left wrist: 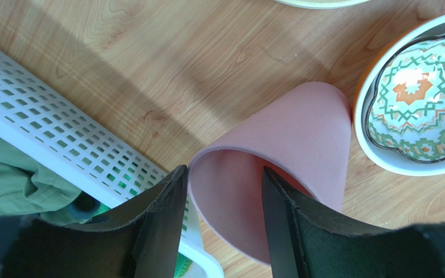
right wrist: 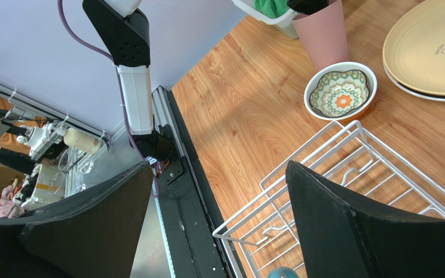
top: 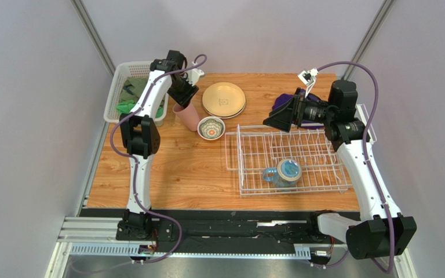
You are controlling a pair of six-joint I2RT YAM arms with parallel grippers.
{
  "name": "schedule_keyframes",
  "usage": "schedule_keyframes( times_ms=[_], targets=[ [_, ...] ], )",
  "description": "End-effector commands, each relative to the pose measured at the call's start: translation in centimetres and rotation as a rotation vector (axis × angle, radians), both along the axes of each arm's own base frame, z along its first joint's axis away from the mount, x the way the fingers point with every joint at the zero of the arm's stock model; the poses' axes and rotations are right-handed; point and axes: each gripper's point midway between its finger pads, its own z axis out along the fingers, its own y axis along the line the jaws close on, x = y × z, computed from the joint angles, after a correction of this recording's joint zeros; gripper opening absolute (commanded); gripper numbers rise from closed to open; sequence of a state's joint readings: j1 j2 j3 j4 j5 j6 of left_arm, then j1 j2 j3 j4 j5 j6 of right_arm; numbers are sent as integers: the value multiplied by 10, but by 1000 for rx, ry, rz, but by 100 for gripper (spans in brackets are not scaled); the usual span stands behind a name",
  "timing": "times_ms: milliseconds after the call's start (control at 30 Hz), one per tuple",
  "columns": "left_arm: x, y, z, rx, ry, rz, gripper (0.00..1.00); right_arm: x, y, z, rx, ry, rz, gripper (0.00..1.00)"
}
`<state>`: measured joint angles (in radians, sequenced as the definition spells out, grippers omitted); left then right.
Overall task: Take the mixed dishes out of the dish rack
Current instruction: Place the cup at the center of the board.
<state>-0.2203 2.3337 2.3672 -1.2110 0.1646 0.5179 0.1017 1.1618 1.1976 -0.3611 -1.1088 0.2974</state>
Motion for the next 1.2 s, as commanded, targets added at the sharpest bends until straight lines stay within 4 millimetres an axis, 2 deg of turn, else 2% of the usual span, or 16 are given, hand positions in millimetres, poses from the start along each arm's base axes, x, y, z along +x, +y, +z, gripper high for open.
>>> schedule_keyframes(
  times_ms=[0, 300, 633, 900, 1167],
  targets=[
    [-5, -14, 42, -55, -77, 5, 58, -2, 0, 8, -3, -44, 5, 89],
    [-6, -13, 55, -23, -119, 10, 58, -2, 0, 7, -3, -47, 5, 89],
    [-23, -21, 67, -49, -112, 2, 58, -2, 0, 6, -2, -46, 8, 89],
    [-40, -27, 60, -54, -77, -19, 57, -4, 0, 6, -1, -49, 9, 89],
    [-44, -21, 49, -27, -71, -13, 57, -7, 0, 9, 0, -60, 9, 89]
  ],
)
